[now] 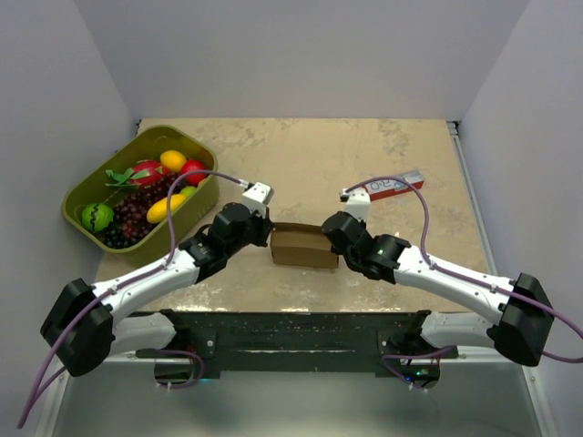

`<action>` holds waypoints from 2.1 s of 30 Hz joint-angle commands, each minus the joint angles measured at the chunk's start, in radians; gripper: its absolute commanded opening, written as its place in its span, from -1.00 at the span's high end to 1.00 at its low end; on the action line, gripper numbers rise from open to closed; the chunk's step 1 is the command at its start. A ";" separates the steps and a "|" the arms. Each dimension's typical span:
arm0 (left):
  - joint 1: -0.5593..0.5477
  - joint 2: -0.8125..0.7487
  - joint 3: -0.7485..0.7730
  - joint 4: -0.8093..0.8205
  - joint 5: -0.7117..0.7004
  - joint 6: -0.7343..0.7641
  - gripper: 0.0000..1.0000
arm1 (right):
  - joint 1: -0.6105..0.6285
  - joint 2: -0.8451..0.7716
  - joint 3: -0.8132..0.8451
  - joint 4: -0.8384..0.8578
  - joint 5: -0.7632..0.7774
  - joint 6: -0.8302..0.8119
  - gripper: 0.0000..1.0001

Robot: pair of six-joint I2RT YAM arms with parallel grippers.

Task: Fold the paper box

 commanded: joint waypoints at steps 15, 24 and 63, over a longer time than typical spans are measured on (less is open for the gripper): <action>-0.035 -0.062 -0.275 0.368 0.099 0.011 1.00 | 0.028 -0.149 -0.227 0.277 0.029 0.054 1.00; -0.084 -0.074 -0.330 0.335 0.047 0.025 1.00 | 0.036 -0.171 -0.225 0.213 0.031 0.067 0.96; -0.119 -0.100 -0.370 0.256 -0.013 0.005 1.00 | 0.037 -0.076 0.031 0.010 0.094 0.059 -0.41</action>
